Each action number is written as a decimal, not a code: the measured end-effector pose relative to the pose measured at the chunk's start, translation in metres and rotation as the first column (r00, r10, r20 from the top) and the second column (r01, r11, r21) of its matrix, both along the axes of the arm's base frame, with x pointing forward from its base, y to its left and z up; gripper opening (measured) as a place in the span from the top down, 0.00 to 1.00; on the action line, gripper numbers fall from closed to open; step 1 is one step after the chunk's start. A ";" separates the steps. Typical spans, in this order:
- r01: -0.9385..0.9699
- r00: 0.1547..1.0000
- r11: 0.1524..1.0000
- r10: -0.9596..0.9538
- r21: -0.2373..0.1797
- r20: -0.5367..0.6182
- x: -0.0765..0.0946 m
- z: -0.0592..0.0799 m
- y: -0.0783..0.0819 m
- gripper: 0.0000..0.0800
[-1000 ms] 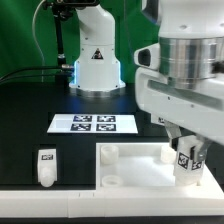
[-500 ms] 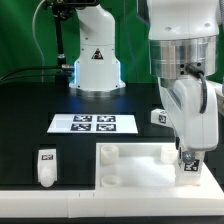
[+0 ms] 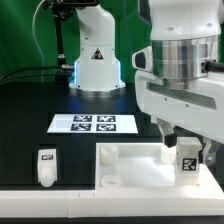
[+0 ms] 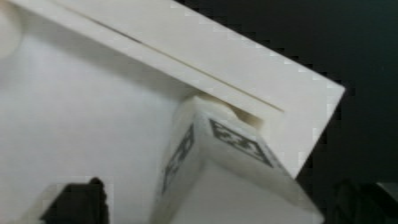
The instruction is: Assemble one leg
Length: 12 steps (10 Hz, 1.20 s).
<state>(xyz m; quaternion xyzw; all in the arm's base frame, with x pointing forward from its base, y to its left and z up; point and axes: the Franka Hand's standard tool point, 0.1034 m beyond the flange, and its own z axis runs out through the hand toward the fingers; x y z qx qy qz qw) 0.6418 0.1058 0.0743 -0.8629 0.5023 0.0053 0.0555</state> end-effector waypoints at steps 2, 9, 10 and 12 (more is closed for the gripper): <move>-0.127 0.992 0.992 0.128 -0.010 0.012 0.000 0.000 -0.001 0.19; -0.487 0.872 0.871 0.489 -0.065 0.014 0.000 -0.003 0.001 0.48; -0.428 0.903 0.902 0.429 -0.061 0.012 0.000 -0.003 0.001 0.48; -0.297 0.955 0.953 0.298 -0.053 0.005 -0.001 -0.004 0.001 0.64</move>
Offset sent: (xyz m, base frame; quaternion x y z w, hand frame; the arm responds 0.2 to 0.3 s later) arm 0.0028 0.0215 -0.0009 -0.0363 0.0043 -0.5594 0.8281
